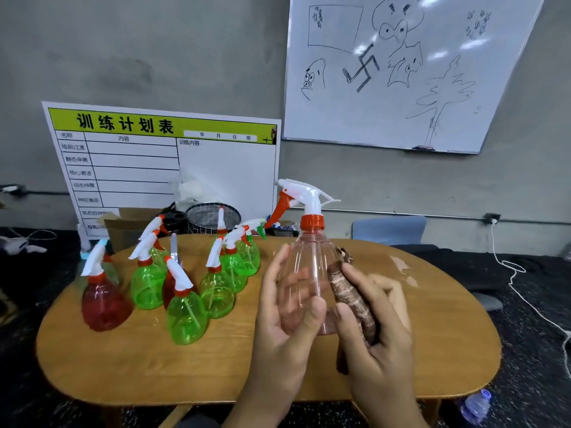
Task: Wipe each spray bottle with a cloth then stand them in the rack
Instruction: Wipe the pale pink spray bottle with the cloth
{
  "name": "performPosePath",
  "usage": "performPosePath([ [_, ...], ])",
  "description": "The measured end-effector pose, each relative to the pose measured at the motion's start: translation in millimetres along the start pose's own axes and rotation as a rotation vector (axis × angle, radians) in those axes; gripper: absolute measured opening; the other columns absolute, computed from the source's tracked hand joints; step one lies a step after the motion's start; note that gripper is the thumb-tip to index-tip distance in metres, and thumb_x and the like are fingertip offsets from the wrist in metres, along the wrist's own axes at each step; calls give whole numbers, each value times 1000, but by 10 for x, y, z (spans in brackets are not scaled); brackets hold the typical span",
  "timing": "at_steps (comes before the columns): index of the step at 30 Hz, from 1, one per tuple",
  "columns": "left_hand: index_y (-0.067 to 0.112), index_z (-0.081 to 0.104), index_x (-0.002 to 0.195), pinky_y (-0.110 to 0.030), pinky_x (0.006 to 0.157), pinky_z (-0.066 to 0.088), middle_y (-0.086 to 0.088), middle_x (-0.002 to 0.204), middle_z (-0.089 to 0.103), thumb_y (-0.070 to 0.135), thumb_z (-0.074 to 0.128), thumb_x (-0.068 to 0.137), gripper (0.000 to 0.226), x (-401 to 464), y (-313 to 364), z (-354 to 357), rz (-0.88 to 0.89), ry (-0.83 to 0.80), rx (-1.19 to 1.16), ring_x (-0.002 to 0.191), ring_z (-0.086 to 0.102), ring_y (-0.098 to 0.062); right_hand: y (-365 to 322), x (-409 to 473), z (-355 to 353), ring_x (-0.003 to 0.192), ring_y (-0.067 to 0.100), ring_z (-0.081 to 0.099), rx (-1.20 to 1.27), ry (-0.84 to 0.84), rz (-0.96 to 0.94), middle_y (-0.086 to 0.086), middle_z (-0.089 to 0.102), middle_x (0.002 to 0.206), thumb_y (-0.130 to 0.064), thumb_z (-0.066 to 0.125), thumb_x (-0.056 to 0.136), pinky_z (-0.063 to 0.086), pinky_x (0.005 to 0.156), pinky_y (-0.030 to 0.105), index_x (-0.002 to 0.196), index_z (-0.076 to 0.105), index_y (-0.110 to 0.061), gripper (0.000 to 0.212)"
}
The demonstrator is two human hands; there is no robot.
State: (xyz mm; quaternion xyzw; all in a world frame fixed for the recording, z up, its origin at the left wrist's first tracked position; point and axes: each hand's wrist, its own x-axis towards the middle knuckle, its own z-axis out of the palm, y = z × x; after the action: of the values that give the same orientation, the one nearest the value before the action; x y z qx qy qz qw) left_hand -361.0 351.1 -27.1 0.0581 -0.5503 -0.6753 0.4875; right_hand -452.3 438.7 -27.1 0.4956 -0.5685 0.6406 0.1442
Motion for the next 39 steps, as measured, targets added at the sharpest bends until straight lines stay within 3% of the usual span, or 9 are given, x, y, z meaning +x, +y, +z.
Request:
performPosePath([
  [5,54,51,147,-57,108,55,-2,144,67,40,87,78,79,34,-81,3,-12,6,38,128,69,-29,56,-21,35,113,13,64,140,43,149,0,59,125,-46,58,102,52,87,13,141,65,-38,40],
  [8,48,51,150,-45,98,61,-1,139,70,37,84,76,81,94,-106,65,-3,11,34,125,71,-23,46,50,24,112,8,67,178,57,198,-9,65,120,-39,62,100,53,86,12,137,66,-42,38],
  [10,47,54,146,-38,93,63,-2,132,73,37,83,74,78,136,-115,88,6,33,19,121,73,-21,54,151,-25,110,12,68,163,37,179,-8,66,115,-39,67,98,53,87,14,134,69,-41,37],
  [14,56,62,136,-41,90,64,-3,128,74,39,84,70,71,207,-116,122,26,58,35,115,74,-23,52,432,-192,110,19,67,65,-9,70,-1,69,113,-37,68,96,52,91,21,132,73,-32,37],
  [18,49,59,142,-51,102,58,0,140,70,33,87,70,78,223,-123,157,72,14,87,124,71,-27,-58,815,-355,114,19,67,-79,43,-48,-8,69,119,-35,78,92,52,94,26,126,68,-25,37],
  [22,31,54,150,-26,100,56,6,148,64,29,86,72,85,228,-66,225,126,-39,166,131,67,-20,-98,1105,-383,103,10,64,-281,4,-154,-4,62,105,-35,79,93,52,87,22,115,76,-22,26],
  [28,28,54,151,-34,98,59,1,146,65,29,86,73,85,223,-75,177,127,-41,182,128,69,-24,-49,1168,-359,95,3,65,-360,-239,-245,-13,61,101,-45,70,95,56,77,31,115,78,-33,25],
  [32,24,53,152,-22,97,56,7,145,66,28,85,72,86,143,-51,163,131,-75,192,127,69,-19,8,1276,-401,89,8,65,-474,-67,-248,-7,63,102,-42,70,98,57,70,46,116,78,-28,24],
  [39,23,50,154,-21,101,53,8,148,63,29,84,76,85,137,-31,124,121,-64,209,133,65,-16,-6,1184,-335,97,5,64,-429,-230,-260,-9,64,104,-39,72,97,56,79,37,116,78,-28,22],
])
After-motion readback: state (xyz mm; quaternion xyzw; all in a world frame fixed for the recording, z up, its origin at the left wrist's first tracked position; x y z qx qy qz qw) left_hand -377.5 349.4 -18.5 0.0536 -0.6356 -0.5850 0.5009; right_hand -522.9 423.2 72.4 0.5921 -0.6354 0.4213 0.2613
